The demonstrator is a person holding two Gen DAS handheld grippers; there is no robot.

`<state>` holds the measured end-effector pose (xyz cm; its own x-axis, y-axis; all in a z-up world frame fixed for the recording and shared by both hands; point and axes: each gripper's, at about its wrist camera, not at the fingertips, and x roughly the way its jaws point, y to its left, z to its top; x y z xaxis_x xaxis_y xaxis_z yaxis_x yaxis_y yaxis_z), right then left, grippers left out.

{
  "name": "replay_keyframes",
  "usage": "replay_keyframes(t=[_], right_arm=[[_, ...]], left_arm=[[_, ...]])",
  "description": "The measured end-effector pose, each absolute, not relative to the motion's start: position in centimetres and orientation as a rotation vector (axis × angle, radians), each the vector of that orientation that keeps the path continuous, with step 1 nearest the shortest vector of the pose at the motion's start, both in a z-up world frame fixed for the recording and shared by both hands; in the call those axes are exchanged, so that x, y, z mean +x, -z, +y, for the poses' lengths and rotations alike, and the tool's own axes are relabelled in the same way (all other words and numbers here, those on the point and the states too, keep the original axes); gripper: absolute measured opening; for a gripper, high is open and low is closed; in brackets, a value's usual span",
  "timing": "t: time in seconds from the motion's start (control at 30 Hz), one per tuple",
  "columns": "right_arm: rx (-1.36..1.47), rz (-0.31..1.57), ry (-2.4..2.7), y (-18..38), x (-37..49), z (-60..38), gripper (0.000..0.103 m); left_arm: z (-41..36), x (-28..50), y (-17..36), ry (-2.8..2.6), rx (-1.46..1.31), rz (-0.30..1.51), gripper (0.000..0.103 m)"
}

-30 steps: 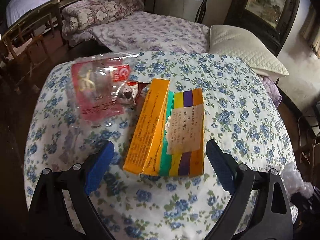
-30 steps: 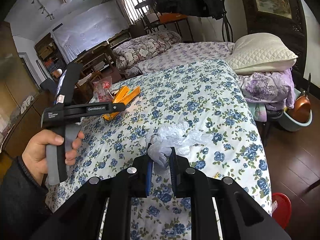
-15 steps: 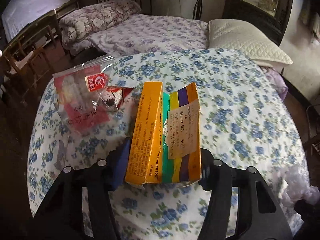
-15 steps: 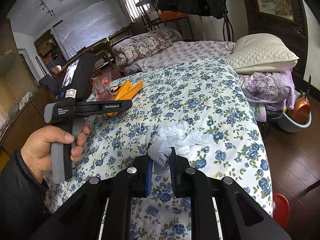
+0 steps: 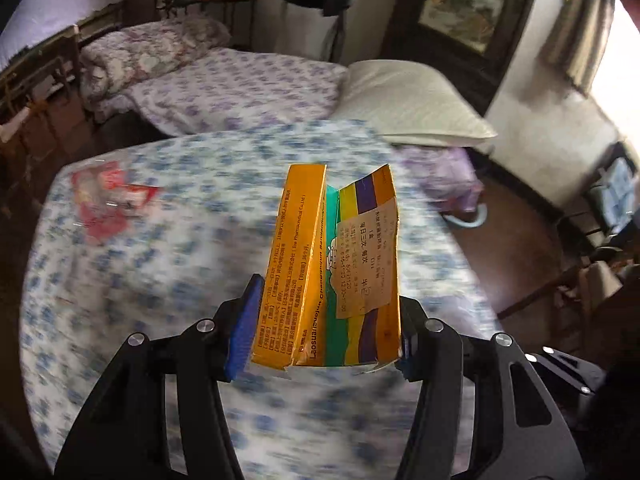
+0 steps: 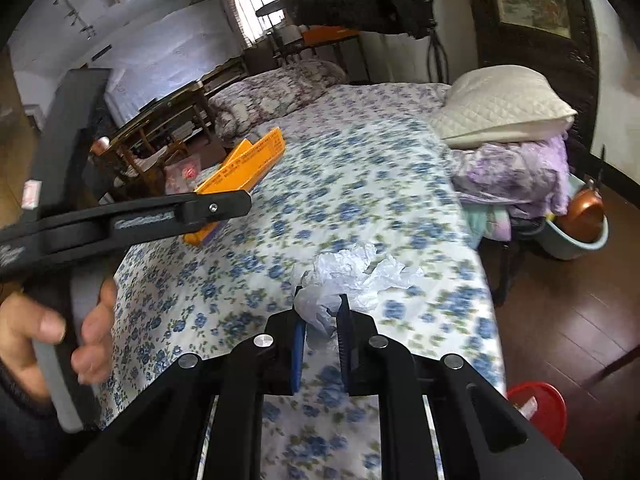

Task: Collect trash
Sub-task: 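Grasp the orange box with the left gripper and lift it, then carry box and tissue to the red wastebasket and open both grippers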

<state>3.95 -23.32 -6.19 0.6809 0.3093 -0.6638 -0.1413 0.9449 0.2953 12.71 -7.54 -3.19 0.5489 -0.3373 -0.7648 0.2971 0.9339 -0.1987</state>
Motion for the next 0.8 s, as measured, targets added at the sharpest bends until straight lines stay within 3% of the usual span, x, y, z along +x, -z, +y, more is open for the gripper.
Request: replay_keyframes(t=[0.43, 0.8], right_arm=[[0.336, 0.761, -0.047, 7.5, -3.1, -36.7, 0.015], [0.439, 0.952, 0.137, 18.5, -7.3, -47.4, 0.014]], left_arm=[[-21.9, 7.3, 4.3, 0.697, 0.055, 0.985, 0.055], [-34.7, 2.6, 10.3, 0.93, 0.178, 1.18, 0.055]])
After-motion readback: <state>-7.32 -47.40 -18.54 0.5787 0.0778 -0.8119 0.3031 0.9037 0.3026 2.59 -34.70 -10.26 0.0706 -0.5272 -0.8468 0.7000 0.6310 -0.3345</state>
